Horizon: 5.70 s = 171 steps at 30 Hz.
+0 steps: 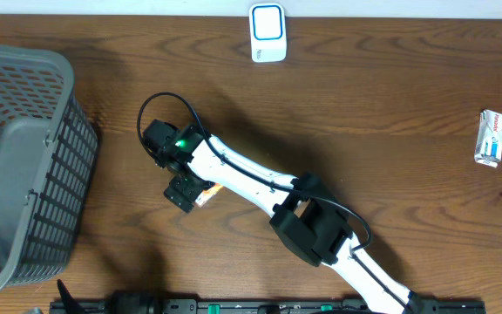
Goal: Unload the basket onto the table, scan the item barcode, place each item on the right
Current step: 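Reach the right gripper to the orange Kleenex pack and grasp it, then lift the Kleenex pack with the right gripper and reposition it, then hold the Kleenex pack up to the white scanner with the right gripper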
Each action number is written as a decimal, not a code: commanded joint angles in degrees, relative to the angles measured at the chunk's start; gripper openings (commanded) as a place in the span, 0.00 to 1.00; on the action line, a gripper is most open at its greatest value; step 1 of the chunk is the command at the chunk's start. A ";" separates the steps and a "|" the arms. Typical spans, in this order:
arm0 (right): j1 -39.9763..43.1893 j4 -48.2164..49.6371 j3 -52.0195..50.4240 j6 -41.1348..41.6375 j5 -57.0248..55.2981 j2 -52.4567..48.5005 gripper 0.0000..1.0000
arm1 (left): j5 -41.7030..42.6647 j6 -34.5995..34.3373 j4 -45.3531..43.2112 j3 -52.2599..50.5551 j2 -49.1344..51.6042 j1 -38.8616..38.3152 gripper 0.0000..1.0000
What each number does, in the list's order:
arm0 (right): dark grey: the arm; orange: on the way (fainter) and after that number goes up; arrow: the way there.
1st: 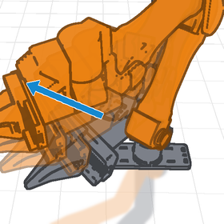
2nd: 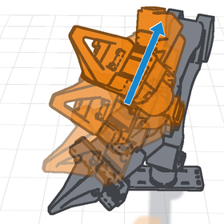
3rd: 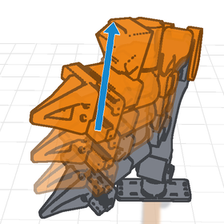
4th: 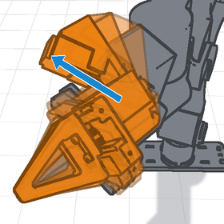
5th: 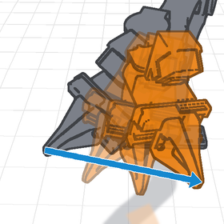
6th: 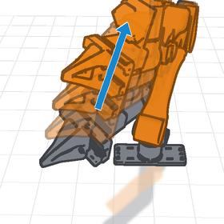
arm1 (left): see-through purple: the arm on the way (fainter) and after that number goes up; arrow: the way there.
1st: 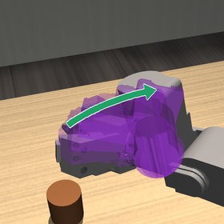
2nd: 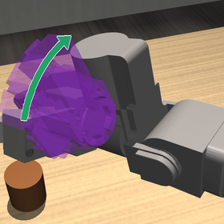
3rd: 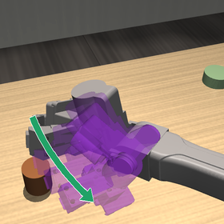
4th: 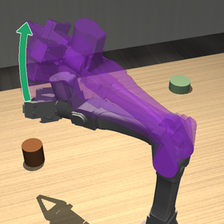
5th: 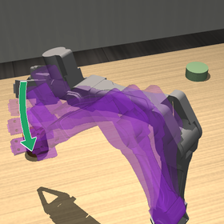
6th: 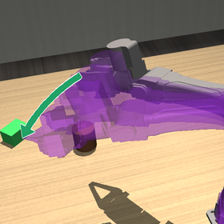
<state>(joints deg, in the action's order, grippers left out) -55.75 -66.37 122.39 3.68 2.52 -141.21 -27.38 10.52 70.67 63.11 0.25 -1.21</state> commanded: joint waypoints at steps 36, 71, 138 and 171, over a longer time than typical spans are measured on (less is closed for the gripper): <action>6.27 -20.04 11.30 11.52 15.93 -1.60 0.69 | -0.33 -0.11 0.04 0.11 -0.07 0.28 0.93; 23.19 -24.37 12.44 4.83 2.40 -1.60 0.99 | -0.31 -0.11 0.04 0.11 -0.07 0.28 0.93; 36.20 -24.17 7.96 4.46 37.18 -1.62 0.59 | -0.31 -0.11 0.04 0.11 -0.07 0.28 0.93; 35.93 61.51 8.00 8.72 -3.63 -7.15 0.58 | -0.31 -0.11 0.04 0.11 -0.07 0.28 0.93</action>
<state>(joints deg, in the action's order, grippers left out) -19.33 -7.05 129.91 13.93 5.61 -144.00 -27.38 10.52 70.70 63.11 0.25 -1.21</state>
